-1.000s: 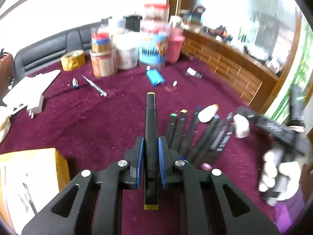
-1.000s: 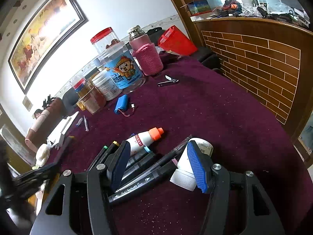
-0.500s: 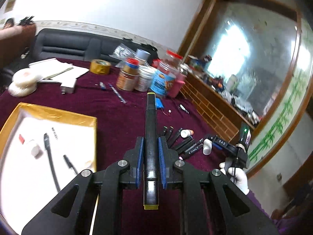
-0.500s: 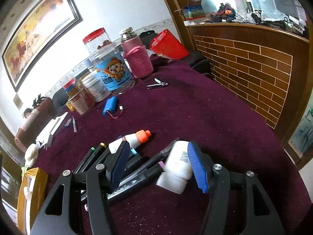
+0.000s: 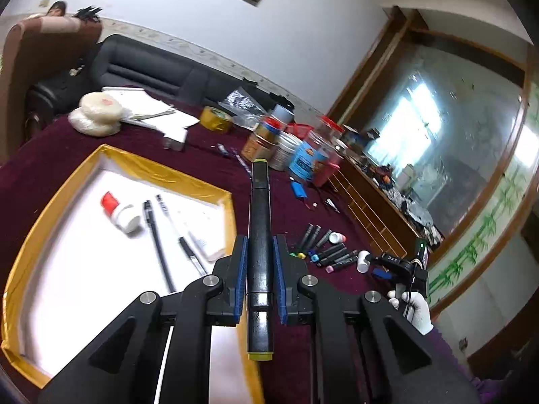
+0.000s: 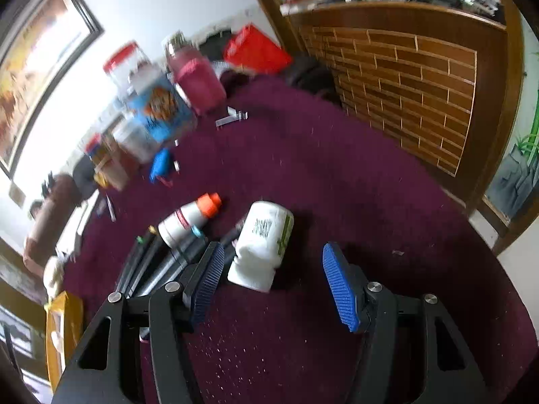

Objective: Organize rigid objects
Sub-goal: 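Carry the marker into the tray and open the left gripper while the right gripper lowers the pill bottle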

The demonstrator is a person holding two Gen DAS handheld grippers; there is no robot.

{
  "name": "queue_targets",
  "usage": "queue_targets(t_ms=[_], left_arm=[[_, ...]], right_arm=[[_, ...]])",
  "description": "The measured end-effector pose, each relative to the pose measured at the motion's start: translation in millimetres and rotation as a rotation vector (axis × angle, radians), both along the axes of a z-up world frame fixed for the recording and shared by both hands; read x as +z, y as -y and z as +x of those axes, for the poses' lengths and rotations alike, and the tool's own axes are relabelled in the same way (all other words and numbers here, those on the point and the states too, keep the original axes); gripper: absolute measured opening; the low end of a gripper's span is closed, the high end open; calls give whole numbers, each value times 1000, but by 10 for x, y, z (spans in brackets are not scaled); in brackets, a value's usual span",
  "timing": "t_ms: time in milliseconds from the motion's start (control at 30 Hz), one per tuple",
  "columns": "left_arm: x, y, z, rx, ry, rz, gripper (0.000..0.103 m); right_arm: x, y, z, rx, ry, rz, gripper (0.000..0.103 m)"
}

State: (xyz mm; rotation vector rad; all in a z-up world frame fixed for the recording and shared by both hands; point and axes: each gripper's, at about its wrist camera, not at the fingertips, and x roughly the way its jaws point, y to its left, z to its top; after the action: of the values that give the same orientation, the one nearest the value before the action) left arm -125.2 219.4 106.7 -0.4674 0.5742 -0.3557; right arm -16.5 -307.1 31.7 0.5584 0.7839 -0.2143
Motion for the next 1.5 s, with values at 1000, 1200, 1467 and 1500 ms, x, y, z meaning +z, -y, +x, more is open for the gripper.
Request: queue_targets(t_ms=[1000,1200,1467,1500], left_arm=[[-422,-819,442,177,-228,91,12],[-630,-952,743,205,-363,102,12],[-836,-1039,1069,216,-466,99,12],[-852,-1050,1111,216,-473,92,12]], right_arm=[[465,-1124,61,426,79,272,29],[505,-2195,193,634,34,273,29],[449,-3373,226,826,-24,190,30],[439,-3491,223,841,-31,180,30]])
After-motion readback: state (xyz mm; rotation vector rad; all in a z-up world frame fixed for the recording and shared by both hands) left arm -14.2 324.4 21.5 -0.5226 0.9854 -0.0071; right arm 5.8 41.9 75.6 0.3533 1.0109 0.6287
